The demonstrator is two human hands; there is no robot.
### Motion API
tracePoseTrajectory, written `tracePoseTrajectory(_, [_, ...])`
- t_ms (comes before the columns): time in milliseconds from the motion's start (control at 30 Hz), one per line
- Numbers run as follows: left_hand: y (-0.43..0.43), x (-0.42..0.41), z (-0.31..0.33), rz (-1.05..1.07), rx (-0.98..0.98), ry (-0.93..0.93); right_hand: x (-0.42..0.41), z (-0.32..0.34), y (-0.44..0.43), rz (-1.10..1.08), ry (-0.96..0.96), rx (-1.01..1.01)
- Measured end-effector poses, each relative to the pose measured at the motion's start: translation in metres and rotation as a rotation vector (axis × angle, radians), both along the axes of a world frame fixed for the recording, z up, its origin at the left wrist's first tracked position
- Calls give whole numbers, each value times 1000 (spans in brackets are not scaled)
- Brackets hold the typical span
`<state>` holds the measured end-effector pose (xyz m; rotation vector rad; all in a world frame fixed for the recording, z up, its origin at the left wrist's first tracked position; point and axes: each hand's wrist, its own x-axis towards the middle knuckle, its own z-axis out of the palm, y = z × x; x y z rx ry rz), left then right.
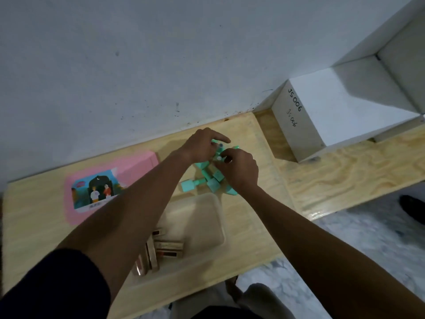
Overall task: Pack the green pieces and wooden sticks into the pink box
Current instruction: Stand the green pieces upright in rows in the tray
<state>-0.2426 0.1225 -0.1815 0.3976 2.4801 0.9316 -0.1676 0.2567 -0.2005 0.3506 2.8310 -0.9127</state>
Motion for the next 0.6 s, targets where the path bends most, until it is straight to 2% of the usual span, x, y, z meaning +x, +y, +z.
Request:
tracePoseTrajectory(133, [1,-15,-2,-73,-1,-38,3,-5,3,-59,31,-44])
tracePoseTrajectory(233, [4,-14,-1,-147,-33,31,4,-4,11,-70,-4,-120])
tracePoseTrajectory(333, [4,-10,-4,-150,-28,89,5,0,25,-161,-29,-304])
tracePoseTrajectory(467, [0,-2,-9,-130,-28,111,7,0,43,-328,-111,-661])
tracePoseTrajectory(600, [0,7,-14,-54,23,206,12,9,59,-386,-132,-889])
